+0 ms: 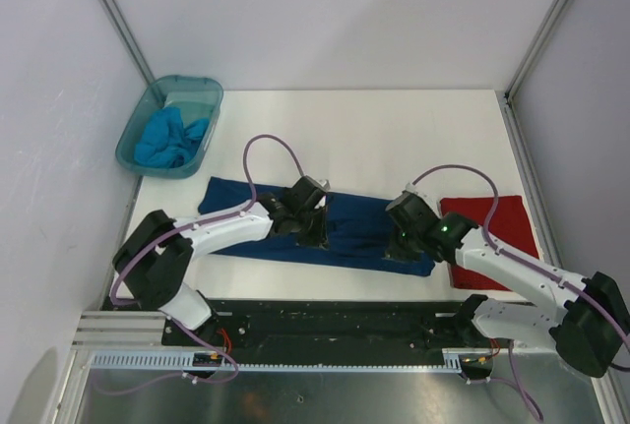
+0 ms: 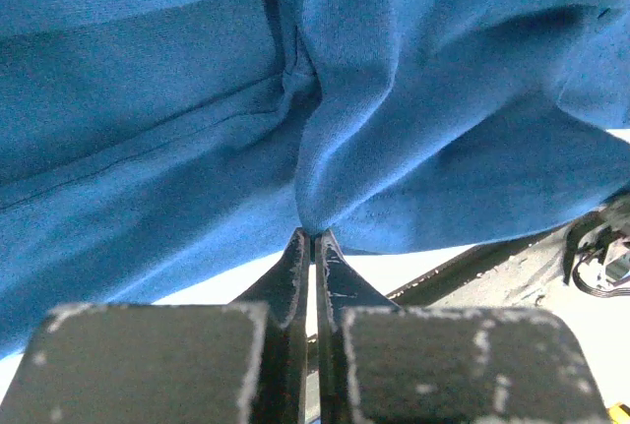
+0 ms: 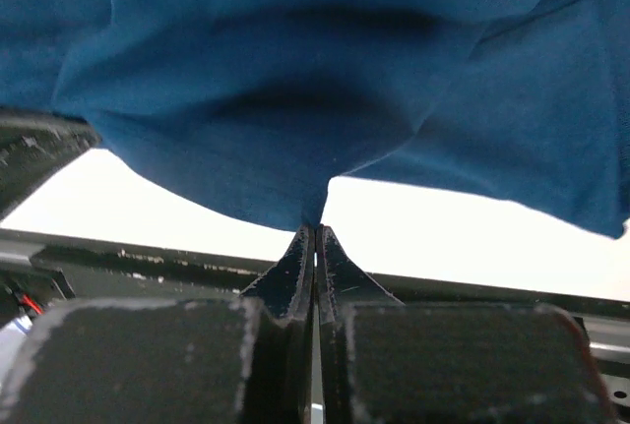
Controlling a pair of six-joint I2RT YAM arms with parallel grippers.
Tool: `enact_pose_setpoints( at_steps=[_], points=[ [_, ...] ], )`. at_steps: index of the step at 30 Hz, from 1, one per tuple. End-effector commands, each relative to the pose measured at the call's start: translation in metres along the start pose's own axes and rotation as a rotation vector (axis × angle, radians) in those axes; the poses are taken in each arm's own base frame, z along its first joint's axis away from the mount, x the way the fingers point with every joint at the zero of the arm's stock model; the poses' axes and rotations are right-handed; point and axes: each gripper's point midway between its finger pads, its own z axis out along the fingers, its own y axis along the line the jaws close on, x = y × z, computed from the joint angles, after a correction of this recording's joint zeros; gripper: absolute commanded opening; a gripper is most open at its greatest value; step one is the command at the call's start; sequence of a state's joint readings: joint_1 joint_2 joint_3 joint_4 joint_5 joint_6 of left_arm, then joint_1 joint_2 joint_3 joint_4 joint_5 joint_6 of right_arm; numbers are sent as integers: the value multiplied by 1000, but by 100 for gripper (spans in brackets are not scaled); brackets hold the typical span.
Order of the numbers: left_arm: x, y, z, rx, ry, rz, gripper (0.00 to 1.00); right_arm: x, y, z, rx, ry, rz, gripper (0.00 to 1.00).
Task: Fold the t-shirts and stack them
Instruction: Fold the other side of the tshirt into a rectangle
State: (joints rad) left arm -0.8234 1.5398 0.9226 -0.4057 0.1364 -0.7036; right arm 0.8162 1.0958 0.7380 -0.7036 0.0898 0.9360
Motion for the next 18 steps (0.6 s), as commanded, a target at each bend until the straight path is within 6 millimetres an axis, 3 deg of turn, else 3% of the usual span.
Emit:
enact_pose_setpoints(
  at_steps=[1,11,18],
  points=[
    [-7,-10,1,37,6,26,0,-32,-5,-13,16,-70,-18,0],
    [-4,-15,-4,64,16,17,2,-55,-6,-22,17,-113,-25,0],
    [-1,-9,-8,56,7,4,0,-43,9,-32,-24,-105,-29,0]
  ],
)
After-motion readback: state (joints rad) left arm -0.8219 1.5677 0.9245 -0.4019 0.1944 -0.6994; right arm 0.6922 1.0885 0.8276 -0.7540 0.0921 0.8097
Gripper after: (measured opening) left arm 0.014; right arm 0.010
